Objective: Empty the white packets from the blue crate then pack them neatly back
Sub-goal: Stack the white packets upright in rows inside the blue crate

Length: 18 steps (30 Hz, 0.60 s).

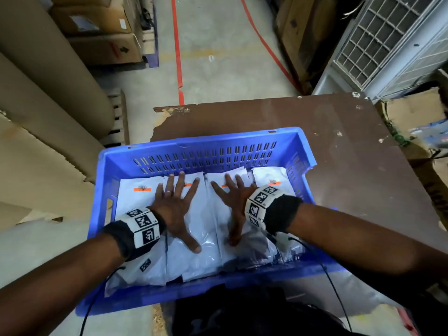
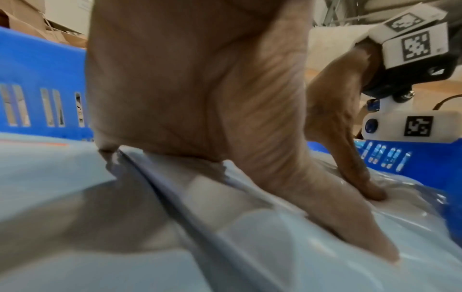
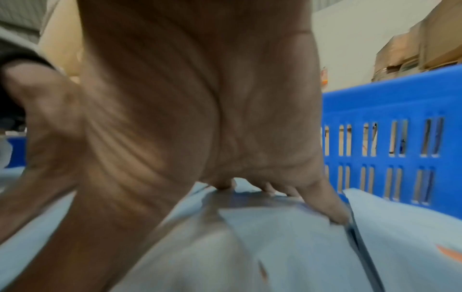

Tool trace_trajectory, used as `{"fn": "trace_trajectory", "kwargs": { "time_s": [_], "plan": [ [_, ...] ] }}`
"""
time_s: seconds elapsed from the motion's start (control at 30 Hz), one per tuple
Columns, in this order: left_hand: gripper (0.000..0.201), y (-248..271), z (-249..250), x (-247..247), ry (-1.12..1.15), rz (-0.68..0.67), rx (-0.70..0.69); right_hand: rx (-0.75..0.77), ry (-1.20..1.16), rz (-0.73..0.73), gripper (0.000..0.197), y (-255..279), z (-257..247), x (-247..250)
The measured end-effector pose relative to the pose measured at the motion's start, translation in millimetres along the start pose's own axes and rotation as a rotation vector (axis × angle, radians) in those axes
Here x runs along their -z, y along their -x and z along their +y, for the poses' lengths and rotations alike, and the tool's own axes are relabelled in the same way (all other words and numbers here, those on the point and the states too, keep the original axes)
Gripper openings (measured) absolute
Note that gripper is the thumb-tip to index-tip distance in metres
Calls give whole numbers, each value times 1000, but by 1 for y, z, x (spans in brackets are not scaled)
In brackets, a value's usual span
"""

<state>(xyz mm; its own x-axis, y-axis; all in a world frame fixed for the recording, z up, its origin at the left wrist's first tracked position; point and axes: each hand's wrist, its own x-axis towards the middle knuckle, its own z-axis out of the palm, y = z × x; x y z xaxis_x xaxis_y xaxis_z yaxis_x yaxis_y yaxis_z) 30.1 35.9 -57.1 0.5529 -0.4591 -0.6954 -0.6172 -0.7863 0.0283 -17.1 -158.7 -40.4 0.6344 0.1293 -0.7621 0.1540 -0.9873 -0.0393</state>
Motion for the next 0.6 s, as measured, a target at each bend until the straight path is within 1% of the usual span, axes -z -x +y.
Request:
{"fn": "trace_trajectory", "kwargs": {
  "time_s": [0.07,0.13,0.17,0.2,0.27,0.3,0.37,0.43,0.53,0.6],
  "plan": [
    [170,1,1,-5,14,-8,-3,-17,-11,28,148,-3,1,-8],
    [169,0,3,-10,20,8,0,-22,-9,78,129,-5,5,-14],
    [169,-1,3,-11,22,11,5,-24,-3,96,124,-7,8,-17],
    [169,-3,5,-12,27,9,14,-29,5,95,131,-10,10,-19],
    [169,-5,8,-10,43,-13,27,-46,33,51,160,-17,11,-23],
    [167,-5,11,-8,49,-19,30,-59,39,37,167,-19,9,-24],
    [166,-5,12,-6,59,-25,30,-68,36,34,169,-22,8,-26],
    [167,-2,11,-5,66,-20,22,-40,17,43,166,-18,11,-23],
    [165,11,2,2,58,-2,7,-9,43,64,163,-3,15,-7],
    [164,25,-11,13,67,-15,32,21,60,95,158,5,9,9]
  ]
}}
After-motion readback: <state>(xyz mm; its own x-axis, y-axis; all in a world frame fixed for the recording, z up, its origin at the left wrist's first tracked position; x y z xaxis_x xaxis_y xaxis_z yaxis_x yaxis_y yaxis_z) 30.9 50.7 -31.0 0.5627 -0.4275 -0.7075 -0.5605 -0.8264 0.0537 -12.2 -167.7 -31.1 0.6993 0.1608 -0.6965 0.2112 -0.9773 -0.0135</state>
